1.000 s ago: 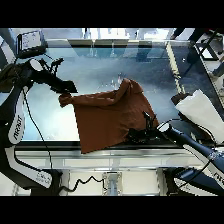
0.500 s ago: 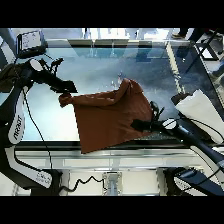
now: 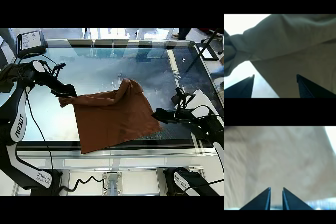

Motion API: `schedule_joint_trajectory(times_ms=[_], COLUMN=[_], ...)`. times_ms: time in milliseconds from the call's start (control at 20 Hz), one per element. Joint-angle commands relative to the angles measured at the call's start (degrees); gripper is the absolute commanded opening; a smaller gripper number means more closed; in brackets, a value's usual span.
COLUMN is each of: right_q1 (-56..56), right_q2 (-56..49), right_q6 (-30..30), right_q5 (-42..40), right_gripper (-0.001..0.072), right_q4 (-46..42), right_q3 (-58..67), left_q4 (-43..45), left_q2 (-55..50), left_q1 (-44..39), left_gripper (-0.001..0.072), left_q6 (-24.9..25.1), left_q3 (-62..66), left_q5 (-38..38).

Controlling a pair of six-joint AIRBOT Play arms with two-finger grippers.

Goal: Fold the shirts.

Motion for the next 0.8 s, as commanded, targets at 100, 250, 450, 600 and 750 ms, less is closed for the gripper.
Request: schedule_joint_trajectory(times_ms=[100,250,450,600,750], right_q1=[-1.53,-1.53,-1.53,-1.53,-1.53], right_q2=[0.35,0.35,0.37,0.37,0.37], right_q6=[-1.18,-5.35,-7.45,-9.31,-11.82], right_q5=[8.31,8.63,9.6,9.73,9.11], right_gripper=[0.0292,0.0342,0.0341,0.0341,0.0332], right_q4=[2.27,12.22,18.67,22.77,27.08], right_q3=[-8.11,-13.4,-18.47,-21.9,-23.26], left_q4=[8.57,10.47,10.27,10.27,10.27], left_q2=[-1.38,-2.49,-6.43,-9.44,-9.99], left_q1=[-0.17,-0.17,-0.2,-0.2,-0.17], left_gripper=[0.062,0.062,0.0619,0.0618,0.0617], left_q6=[-0.96,-0.85,-0.17,0.24,2.12], left_q3=[0.07,1.07,2.21,2.21,2.27], left_q5=[3.43,7.87,7.15,5.92,5.79])
